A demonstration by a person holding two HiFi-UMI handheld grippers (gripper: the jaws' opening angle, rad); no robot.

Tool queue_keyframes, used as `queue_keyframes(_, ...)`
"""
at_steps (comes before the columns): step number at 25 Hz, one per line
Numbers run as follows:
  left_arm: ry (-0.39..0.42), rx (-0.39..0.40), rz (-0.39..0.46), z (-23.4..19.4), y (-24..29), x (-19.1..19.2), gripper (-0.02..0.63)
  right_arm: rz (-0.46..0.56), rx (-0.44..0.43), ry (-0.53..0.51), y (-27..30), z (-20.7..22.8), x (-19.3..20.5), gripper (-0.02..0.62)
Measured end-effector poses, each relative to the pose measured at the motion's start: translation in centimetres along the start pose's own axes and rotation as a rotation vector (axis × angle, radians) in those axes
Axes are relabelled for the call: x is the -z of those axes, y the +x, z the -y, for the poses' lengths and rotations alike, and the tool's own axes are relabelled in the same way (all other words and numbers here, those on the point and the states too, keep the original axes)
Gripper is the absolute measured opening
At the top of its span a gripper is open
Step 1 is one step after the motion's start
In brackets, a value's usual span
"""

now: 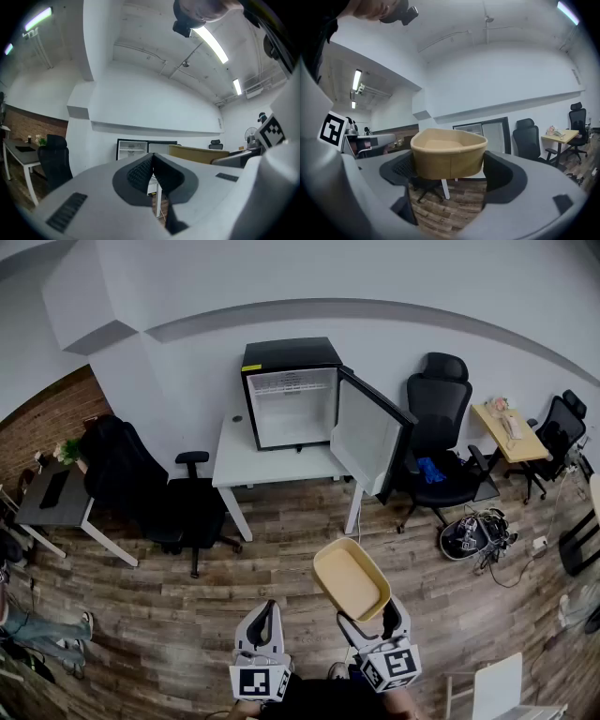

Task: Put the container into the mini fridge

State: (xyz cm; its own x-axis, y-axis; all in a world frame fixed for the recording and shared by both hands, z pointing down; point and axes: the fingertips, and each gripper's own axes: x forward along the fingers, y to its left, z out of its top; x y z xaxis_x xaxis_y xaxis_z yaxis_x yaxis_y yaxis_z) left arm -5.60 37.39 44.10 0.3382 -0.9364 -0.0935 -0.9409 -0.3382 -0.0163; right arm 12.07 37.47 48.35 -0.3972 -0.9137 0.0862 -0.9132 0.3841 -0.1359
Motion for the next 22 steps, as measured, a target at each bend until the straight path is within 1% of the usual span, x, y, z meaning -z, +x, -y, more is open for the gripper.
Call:
queue_keyframes(14,-0.010,-0.003,-0.022,1.0,0.7,0.6,0.008,0.014,0.000,0.008,-0.2,1.1,-0.5,0.461)
queue_keyframes(22,-0.011,-0.019,-0.021,3.7,1.2,0.7,0.008,0.004,-0.032,0.009,-1.2,3.0,-0.3,0.462)
